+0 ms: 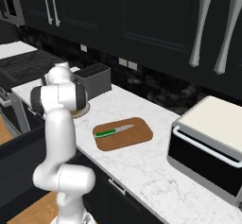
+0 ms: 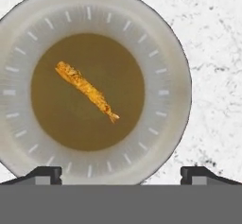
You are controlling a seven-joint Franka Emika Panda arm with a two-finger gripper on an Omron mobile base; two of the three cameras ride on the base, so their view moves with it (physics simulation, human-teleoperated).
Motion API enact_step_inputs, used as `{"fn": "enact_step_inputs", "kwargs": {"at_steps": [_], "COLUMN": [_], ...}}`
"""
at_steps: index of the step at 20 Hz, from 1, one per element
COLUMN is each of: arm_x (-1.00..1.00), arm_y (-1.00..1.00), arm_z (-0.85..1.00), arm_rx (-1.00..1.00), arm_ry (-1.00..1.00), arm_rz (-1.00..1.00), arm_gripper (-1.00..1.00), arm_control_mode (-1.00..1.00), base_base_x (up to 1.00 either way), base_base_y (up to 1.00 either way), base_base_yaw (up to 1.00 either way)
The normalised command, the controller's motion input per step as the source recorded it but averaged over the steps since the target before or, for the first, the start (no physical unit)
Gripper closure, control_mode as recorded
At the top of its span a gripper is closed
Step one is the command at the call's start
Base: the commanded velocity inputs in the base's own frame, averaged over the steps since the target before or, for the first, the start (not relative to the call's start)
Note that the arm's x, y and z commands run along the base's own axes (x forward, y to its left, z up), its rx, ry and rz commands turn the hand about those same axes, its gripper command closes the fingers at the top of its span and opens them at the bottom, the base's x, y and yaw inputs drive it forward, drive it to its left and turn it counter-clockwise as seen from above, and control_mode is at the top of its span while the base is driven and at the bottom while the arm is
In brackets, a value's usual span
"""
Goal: Pick up the knife from the drawer and place it on the cutting board. Then place the meat from the plate to the cutting board.
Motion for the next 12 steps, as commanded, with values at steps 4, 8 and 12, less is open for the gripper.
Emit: {"fn": "enact_step_inputs", "kwargs": {"at_steps": [4, 8, 12], "arm_x": [0.47, 0.30, 0.30], "arm_y": [0.19, 0.11, 0.08], "arm_z": [-0.34, -0.46, -0.32], "arm_rx": [-0.03, -0.08, -0.05], "arm_ry": [0.12, 0.14, 0.07], "arm_rz": [0.01, 0.02, 0.01], "arm_gripper": [-1.00, -1.00, -1.00], "arm_control_mode": [-1.00, -1.00, -1.00], "base_base_x": [0.00, 0.00, 0.00], "base_base_y": [0.00, 0.00, 0.00], "base_base_yaw": [0.00, 0.00, 0.00]}}
